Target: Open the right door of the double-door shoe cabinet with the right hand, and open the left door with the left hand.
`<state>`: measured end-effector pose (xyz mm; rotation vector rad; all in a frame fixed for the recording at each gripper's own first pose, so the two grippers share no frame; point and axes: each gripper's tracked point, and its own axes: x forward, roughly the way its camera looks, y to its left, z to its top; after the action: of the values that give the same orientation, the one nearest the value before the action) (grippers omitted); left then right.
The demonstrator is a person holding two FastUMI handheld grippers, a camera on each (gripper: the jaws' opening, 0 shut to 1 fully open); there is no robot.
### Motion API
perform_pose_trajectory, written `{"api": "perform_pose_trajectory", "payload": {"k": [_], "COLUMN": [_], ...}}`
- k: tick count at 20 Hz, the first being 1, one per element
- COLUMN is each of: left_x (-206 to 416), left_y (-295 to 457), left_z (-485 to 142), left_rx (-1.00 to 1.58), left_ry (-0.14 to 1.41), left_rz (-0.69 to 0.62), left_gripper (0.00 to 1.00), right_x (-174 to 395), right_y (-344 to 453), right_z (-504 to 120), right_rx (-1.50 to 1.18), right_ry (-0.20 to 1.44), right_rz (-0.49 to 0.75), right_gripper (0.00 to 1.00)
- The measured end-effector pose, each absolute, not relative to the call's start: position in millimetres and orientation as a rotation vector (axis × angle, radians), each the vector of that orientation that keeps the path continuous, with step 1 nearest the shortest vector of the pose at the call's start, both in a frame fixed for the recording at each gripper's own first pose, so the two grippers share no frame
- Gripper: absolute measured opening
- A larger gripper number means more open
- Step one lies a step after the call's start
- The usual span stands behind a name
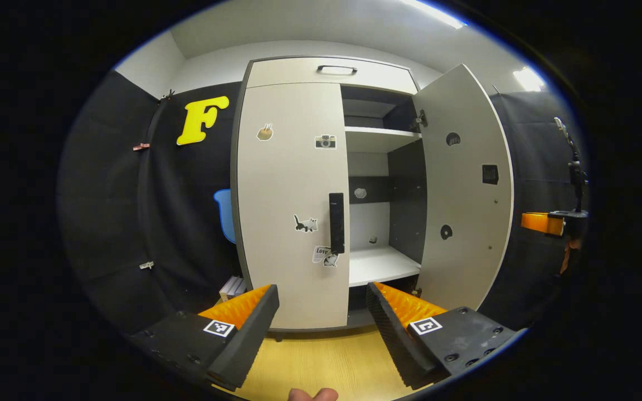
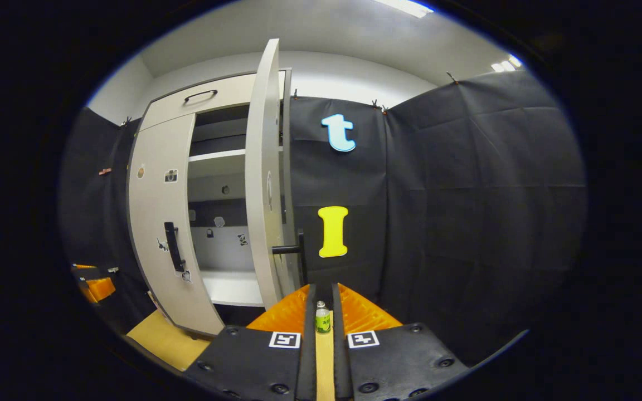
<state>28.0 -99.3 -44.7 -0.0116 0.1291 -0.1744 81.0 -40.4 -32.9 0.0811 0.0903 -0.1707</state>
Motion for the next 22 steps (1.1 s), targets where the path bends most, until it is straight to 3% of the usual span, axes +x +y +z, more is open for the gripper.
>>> {"api": "perform_pose_trajectory", "payload": {"k": [5,9,16,20,22], "left_x": [63.6,102.2,186.0,232.1,249.3], "left_y": [-115.9,-131.5,-148.0,-150.8,-152.3], "left_z": [-38.8,-52.1,-48.1,-46.7,-49.2], "left_rx": [-0.015,-0.013,-0.006,-0.018,0.0], "left_ry": [0.109,0.142,0.133,0.128,0.134], "left_rz": [-0.191,-0.191,-0.161,-0.12,-0.102], "left_gripper": [0.98,0.98,0.95,0.83,0.72], "right_x": [54.7,39.1,36.8,44.4,49.5], "right_y": [-49.2,-46.0,-33.6,-39.0,-47.1], "right_z": [-25.3,-20.2,-20.9,-27.3,-31.6], "right_rx": [0.102,0.05,-0.012,-0.011,-0.014], "right_ry": [0.106,0.093,0.086,0.101,0.112], "right_rz": [-0.182,-0.192,-0.152,-0.135,-0.139], "right_gripper": [0.49,0.92,0.96,0.94,0.98]}}
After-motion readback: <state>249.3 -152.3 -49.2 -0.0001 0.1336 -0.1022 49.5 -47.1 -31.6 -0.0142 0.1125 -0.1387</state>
